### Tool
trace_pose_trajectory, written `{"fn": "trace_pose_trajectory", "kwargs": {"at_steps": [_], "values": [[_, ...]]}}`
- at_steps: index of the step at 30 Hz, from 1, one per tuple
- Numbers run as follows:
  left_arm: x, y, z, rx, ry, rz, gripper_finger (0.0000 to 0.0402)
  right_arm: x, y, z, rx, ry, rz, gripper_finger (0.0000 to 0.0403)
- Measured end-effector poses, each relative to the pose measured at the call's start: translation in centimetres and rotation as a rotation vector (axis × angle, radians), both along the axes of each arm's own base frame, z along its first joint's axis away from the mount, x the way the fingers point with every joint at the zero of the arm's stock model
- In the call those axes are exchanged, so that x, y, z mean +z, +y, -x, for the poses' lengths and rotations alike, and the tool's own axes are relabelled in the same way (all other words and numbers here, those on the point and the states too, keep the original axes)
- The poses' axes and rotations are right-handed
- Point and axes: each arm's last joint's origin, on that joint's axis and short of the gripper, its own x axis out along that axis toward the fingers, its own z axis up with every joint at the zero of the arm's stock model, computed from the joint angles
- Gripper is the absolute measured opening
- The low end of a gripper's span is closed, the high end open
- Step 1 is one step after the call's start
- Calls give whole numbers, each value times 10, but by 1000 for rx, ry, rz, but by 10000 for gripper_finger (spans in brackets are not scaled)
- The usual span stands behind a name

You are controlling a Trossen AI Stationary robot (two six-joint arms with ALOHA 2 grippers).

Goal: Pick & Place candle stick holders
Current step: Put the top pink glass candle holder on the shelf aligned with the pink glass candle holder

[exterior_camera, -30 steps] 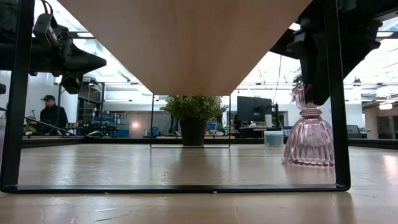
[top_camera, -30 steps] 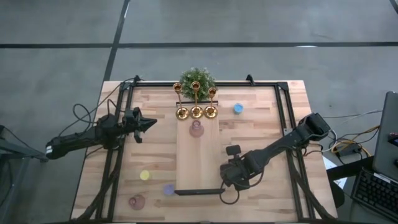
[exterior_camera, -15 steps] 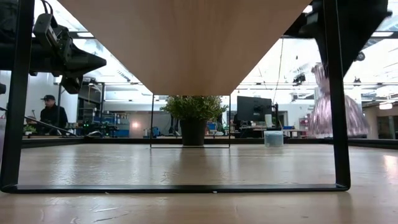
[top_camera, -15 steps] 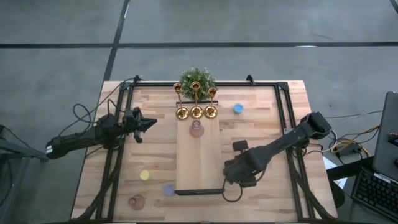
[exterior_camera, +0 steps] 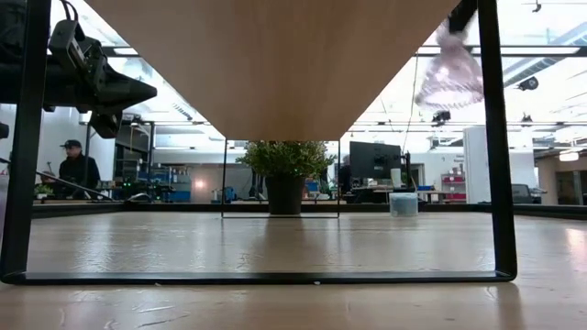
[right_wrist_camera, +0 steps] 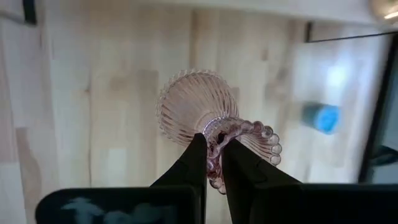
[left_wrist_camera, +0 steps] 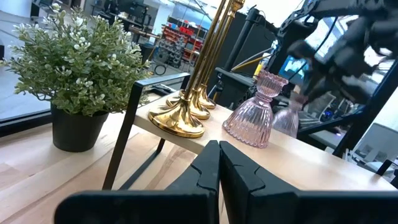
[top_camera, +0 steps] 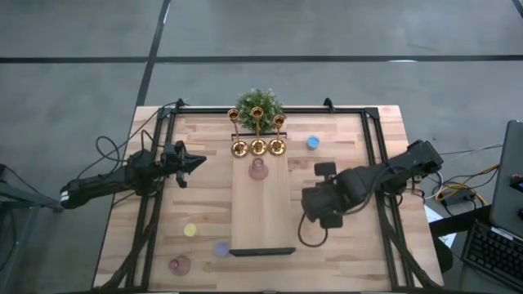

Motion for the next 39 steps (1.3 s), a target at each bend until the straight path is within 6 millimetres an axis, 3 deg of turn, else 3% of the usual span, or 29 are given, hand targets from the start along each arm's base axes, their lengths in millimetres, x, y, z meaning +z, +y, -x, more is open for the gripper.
{"fn": "trace_pose_trajectory", "kwargs": {"at_steps": [5,11,17,24,30,39], "values": [[0,0,0,0,0,0,10,29,-14,-13,12,-77,36,20],[0,0,0,0,0,0,10,46,-31,-40,84,-123,134,20],[0,0,0,0,0,0,10,45,-52,-70,133,-99,169,20],[0,0,0,0,0,0,10,39,-66,-88,152,-76,133,20],[0,0,0,0,0,0,10,24,-67,-99,194,-17,145,20],[0,0,0,0,0,0,10,16,-68,-99,202,16,146,29]]}}
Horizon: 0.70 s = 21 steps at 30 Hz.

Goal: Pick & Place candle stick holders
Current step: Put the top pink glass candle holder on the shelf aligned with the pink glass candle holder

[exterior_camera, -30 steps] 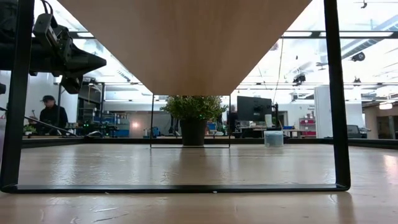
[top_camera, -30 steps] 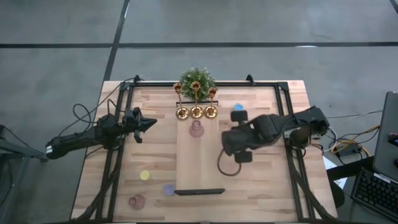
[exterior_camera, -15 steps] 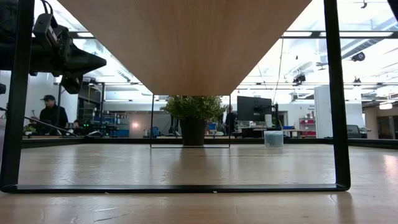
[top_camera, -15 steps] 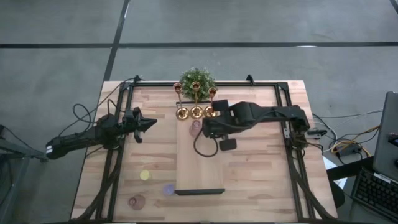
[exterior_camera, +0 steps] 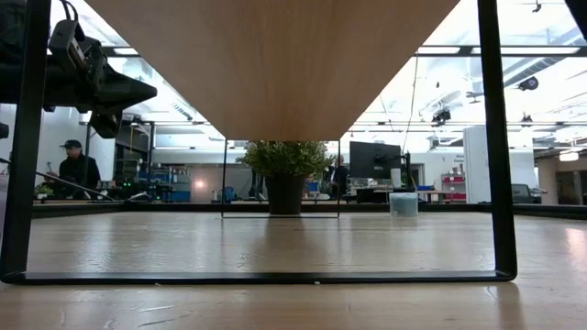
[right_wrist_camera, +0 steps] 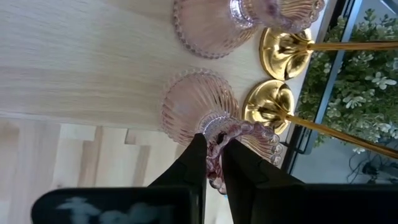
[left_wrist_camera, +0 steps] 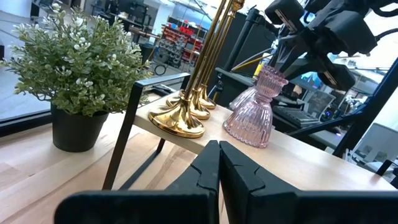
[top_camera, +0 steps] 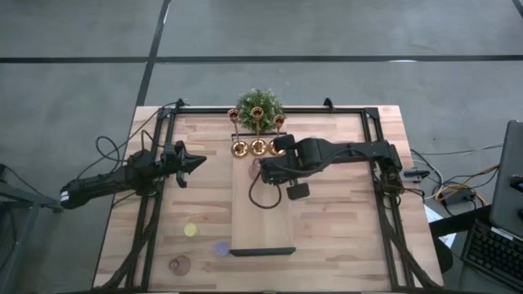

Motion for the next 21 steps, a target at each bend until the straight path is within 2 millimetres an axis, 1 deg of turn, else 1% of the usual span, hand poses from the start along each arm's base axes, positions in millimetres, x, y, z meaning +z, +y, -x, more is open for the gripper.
{"fn": "trace_pose_trajectory", "kwargs": {"at_steps": [7,13,21], "values": [[0,0,0,0,0,0,10,-1,0,-1,3,-4,-5,29],[0,0,0,0,1,0,10,-2,1,-2,5,-11,-5,41],[0,0,0,0,0,0,10,-1,1,-8,5,-68,-13,48]]}}
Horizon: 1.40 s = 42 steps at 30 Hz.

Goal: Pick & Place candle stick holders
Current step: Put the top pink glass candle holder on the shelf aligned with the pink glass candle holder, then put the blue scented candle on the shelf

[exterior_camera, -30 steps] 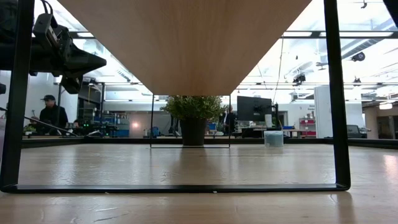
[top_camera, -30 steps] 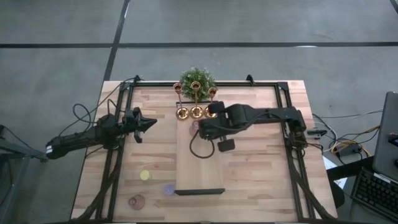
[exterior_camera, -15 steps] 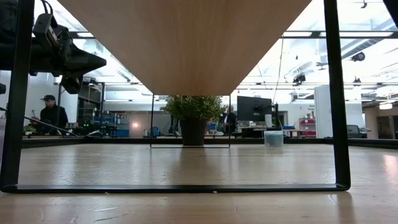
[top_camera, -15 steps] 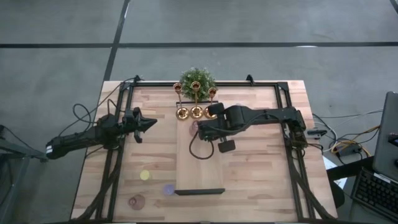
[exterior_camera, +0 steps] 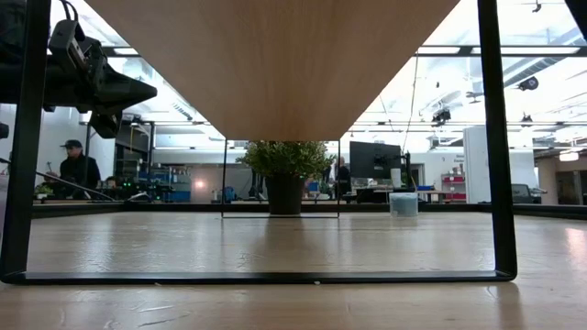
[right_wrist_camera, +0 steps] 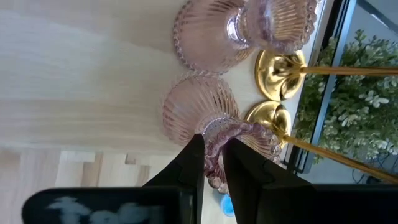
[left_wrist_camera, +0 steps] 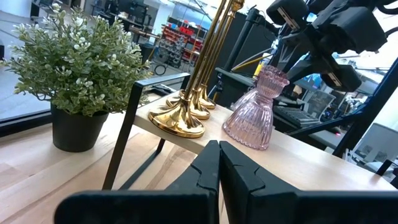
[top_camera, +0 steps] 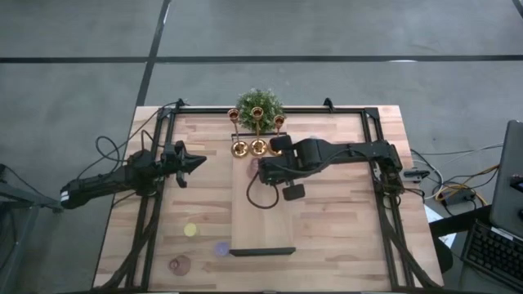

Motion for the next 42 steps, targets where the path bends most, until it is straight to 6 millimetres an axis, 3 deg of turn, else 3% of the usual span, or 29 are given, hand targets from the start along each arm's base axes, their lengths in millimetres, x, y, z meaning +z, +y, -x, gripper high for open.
{"fn": "trace_pose_trajectory", "kwargs": {"at_steps": [13,25,32,37,42], "values": [[0,0,0,0,0,0,10,1,1,0,-27,-16,-27,50],[0,0,0,0,0,0,10,31,1,6,-87,-146,-70,103],[0,0,0,0,0,0,10,48,-1,25,-214,-167,-140,124],[0,0,0,0,1,0,10,67,-8,56,-396,-260,-199,123],[0,0,0,0,3,1,10,67,-31,79,-809,-377,-278,111]]}}
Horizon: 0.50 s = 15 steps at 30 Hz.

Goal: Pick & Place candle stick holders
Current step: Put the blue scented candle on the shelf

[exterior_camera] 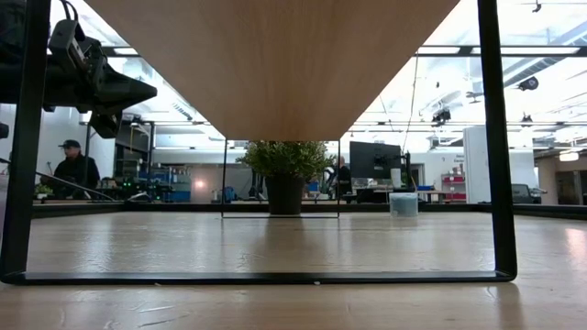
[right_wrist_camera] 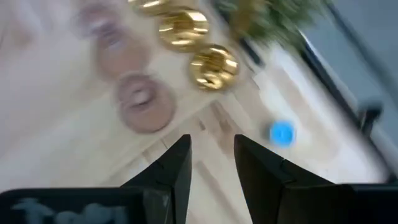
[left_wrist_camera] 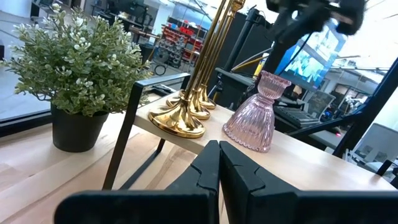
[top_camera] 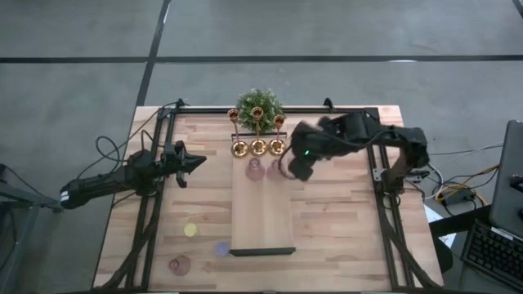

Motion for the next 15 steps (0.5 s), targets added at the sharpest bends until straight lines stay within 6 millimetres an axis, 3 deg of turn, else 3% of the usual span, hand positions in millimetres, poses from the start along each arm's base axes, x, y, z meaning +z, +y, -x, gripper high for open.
{"fn": "trace_pose_trajectory", "kwargs": {"at_steps": [6,15], "values": [[0,0,0,0,0,0,10,-25,-34,24,-351,31,-246,98],[0,0,0,0,1,0,10,-87,-95,49,-526,164,-304,81]]}}
